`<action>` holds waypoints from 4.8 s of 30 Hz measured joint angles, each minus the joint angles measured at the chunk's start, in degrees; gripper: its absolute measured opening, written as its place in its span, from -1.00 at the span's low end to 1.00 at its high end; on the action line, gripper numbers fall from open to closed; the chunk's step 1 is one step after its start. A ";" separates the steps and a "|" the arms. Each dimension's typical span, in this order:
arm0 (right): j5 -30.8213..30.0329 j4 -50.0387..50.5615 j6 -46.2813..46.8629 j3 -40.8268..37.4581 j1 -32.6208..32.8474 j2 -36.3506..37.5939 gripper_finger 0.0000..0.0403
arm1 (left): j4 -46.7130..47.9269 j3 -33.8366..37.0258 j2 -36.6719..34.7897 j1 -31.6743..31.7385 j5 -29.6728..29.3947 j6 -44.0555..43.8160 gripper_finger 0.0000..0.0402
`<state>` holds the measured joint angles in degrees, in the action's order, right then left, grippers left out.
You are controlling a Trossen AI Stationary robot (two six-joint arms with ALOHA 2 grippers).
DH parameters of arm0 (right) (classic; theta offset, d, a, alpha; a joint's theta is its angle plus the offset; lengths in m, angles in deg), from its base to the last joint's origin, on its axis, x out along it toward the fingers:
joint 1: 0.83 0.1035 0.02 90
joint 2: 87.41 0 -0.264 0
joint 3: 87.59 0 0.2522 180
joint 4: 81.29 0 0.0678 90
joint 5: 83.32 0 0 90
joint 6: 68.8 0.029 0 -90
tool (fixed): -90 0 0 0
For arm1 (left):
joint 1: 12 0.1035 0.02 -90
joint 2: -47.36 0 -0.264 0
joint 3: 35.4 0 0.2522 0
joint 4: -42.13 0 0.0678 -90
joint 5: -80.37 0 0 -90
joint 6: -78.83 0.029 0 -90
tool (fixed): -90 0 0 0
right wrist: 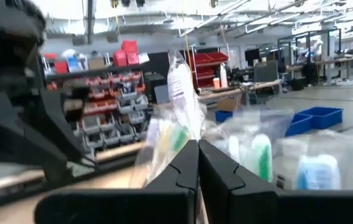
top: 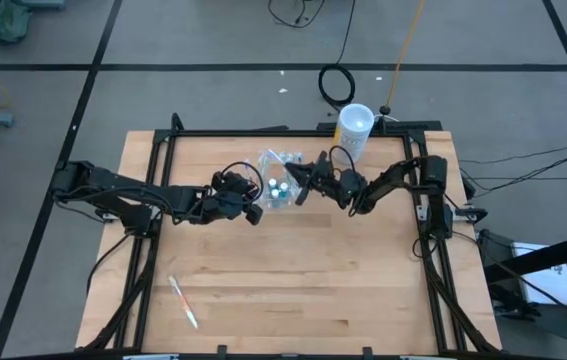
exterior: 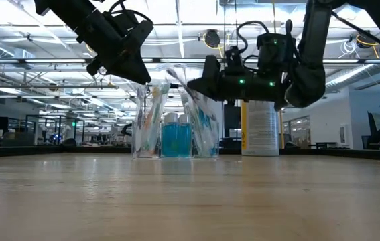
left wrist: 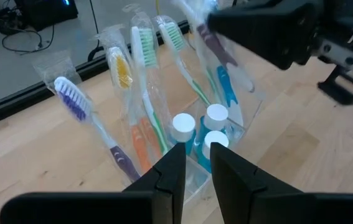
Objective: Pick & Place toothbrushing station
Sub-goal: Put the purple toothbrush into the transparent organizer
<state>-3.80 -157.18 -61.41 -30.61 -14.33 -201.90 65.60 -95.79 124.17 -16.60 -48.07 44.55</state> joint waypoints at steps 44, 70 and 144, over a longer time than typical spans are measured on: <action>24.90 5.98 4.83 0.75 1.73 8.28 -1.00 | -8.74 0.00 0.00 0.07 6.93 24.74 -0.57; 24.09 14.70 3.41 -3.85 2.53 16.73 -1.00 | -30.47 0.02 0.00 2.45 18.02 36.91 -0.55; 21.03 46.29 -4.66 7.23 -1.00 18.78 -0.91 | -23.78 -0.18 -0.02 8.50 27.80 26.64 -0.45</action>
<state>17.24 -110.89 -66.07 -23.38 -15.33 -183.12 41.83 -95.97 124.15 -8.10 -20.27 71.19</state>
